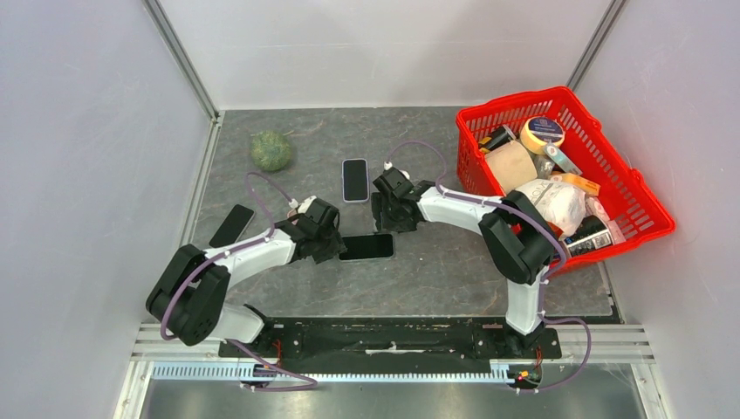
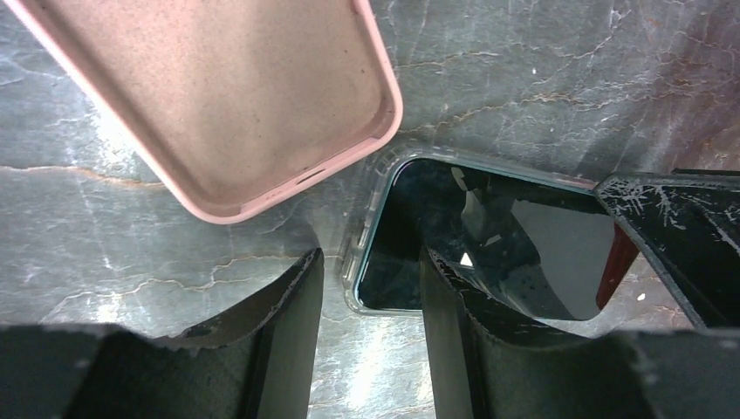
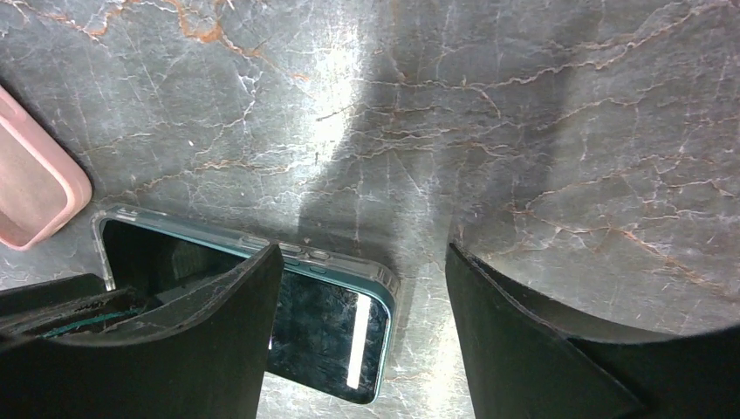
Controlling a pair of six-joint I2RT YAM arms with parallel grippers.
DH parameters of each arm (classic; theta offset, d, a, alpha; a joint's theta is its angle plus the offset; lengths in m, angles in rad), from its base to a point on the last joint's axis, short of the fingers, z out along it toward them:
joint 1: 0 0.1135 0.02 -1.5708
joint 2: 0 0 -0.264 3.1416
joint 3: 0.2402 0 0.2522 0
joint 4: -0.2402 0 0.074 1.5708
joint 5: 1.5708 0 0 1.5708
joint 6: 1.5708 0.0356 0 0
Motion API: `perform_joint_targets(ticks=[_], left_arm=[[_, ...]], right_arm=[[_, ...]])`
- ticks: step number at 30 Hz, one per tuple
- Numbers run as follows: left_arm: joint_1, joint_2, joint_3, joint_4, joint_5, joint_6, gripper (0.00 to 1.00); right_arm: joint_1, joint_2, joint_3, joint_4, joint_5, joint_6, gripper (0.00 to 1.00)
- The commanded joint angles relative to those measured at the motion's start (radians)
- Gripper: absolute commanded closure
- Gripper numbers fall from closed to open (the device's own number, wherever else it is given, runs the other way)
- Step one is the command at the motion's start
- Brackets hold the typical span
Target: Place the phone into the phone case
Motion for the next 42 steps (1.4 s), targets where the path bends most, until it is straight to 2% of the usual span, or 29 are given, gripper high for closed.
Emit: perform_joint_targets(ticks=[1,9,16,42], left_arm=[[0.005,0.023,0.027,0.049,0.023,0.052,0.49],[0.005,0.066,0.047,0.043,0.047,0.088,0.56],[0.005,0.079,0.051,0.041,0.057,0.1,0.59],[0.005,0.123,0.063,0.064,0.079,0.111,0.62]], right_arm=[[-0.002,-0.019,-0.027,-0.042,-0.011,0.021,0.22],[-0.063,-0.201,-0.126,-0.045,-0.065,0.038,0.24],[-0.036,-0.295,-0.241,0.011,-0.156,0.092,0.46],[0.04,-0.156,-0.202,0.06,-0.153,0.119,0.84]])
